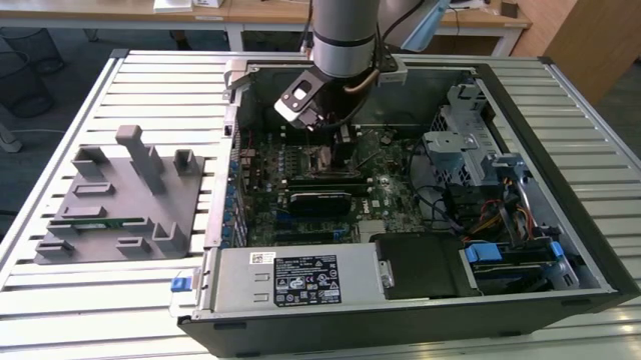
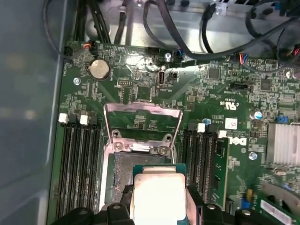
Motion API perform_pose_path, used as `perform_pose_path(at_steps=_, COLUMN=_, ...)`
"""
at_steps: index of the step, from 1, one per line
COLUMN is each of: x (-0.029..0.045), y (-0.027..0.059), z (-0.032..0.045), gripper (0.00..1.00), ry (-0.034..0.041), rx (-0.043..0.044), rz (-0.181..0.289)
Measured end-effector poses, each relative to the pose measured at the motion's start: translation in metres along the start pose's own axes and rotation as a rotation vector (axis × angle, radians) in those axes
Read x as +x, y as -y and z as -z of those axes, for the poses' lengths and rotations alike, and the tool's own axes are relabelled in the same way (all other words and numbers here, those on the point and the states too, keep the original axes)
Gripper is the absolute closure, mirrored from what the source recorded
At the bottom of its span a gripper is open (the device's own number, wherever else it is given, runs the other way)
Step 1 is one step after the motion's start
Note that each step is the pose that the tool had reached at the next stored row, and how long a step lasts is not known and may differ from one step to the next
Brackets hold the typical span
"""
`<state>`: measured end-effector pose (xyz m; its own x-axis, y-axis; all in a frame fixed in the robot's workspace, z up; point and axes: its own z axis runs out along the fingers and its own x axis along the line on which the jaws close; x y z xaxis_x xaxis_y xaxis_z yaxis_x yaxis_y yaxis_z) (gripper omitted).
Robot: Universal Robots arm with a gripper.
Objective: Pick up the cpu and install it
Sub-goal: 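Place the cpu into insertion slot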
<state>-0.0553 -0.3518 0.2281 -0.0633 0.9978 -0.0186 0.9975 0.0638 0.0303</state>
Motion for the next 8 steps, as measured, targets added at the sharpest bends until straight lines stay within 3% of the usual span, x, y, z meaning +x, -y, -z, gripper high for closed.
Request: perform_pose_path(at_steps=8, x=0.0122, y=0.0002, z=-0.0091, gripper=0.47, ry=0.0012, rx=0.0007, rz=-0.033)
